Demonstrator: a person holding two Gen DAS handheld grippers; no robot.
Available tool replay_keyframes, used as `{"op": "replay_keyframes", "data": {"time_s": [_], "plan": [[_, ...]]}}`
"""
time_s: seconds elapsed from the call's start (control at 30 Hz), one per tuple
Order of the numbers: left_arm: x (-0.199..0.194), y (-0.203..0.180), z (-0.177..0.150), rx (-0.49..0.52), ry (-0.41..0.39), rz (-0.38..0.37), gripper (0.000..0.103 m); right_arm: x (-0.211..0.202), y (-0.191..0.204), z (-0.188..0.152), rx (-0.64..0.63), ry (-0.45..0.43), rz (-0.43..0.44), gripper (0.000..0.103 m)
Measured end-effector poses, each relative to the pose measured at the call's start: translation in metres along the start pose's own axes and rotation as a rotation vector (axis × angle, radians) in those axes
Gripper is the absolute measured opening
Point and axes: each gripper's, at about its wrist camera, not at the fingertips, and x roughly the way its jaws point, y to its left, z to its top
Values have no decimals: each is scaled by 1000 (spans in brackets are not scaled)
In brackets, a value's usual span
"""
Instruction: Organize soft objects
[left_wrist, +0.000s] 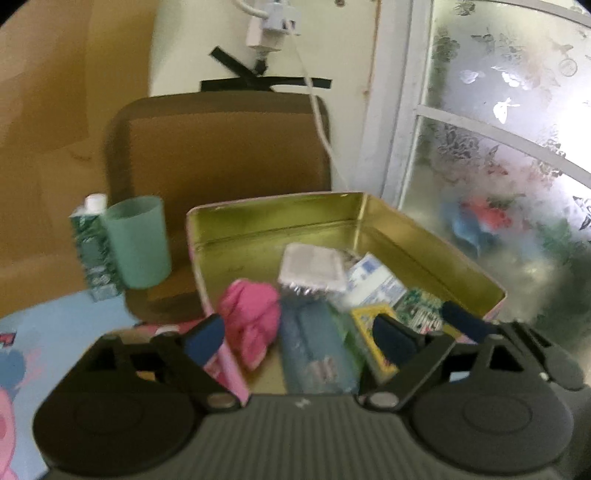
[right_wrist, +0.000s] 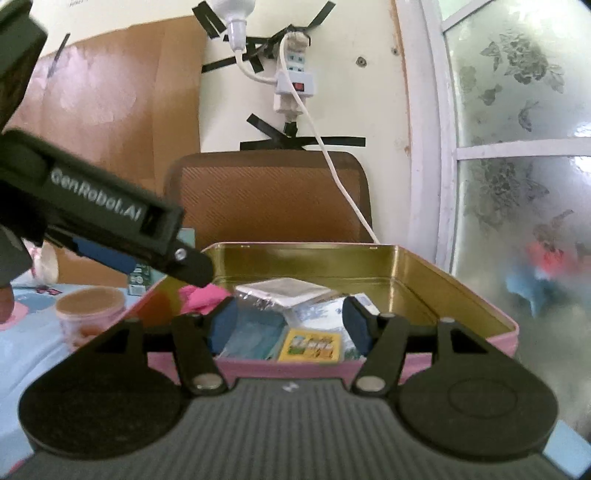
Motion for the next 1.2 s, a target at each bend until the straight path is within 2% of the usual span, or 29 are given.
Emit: {"op": "replay_keyframes", "data": {"time_s": [0.2, 0.3, 0.37, 0.6, 0.93, 1.2], "plan": [[-37, -2, -21, 51, -27, 68, 103, -34, -6, 0, 113, -23, 2, 65], [-57, -5, -34, 78, -36, 105, 103, -54, -11, -1, 200, -25, 10, 67], [-68, -4, -41, 75, -32, 110, 103, -65, -14, -3, 261, -14, 17, 74], [-98, 1, -65, 75, -39, 131, 103, -83, -14, -7, 418, 73, 81, 81], [-124, 12, -88, 68, -63, 190, 103, -102, 14, 2, 430, 83, 113, 85], [-129, 22, -103, 49, -32, 201, 103, -104, 30, 4, 411, 86, 129, 85]]}}
